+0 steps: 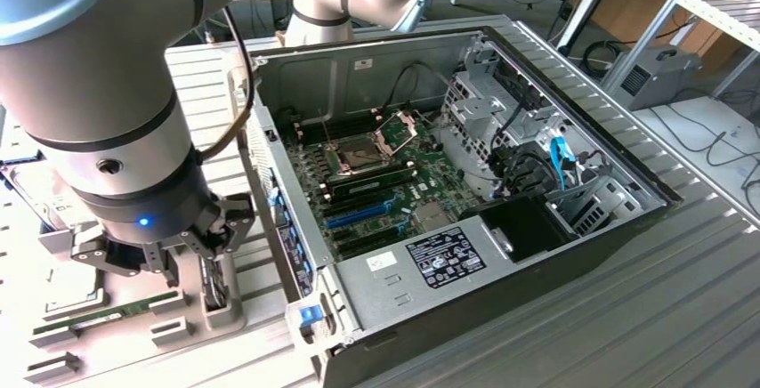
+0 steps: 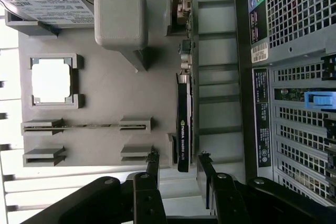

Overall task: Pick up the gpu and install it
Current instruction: 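Pick up the gpu and move the gpu toward the slot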

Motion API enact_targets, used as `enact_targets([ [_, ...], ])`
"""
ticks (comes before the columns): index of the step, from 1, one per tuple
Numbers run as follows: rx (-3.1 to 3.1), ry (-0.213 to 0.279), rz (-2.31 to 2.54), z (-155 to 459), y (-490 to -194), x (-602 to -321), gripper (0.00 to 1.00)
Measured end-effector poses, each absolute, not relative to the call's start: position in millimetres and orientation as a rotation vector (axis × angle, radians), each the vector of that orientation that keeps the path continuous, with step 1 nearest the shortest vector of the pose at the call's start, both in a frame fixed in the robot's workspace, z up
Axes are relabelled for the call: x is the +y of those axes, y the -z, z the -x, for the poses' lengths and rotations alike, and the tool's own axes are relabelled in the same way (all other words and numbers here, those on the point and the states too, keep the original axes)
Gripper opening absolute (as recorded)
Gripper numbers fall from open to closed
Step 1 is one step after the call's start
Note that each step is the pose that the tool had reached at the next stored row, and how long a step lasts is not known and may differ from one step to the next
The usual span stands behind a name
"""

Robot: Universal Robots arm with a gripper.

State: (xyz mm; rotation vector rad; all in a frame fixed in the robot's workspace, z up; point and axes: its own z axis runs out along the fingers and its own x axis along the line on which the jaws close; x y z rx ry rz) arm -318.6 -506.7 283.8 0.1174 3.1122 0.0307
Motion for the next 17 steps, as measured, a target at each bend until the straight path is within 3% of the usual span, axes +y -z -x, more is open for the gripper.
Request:
enact_targets([
  [17,3.112,-0.031,-0.117,319.4,-273.4,-506.7,0.42],
])
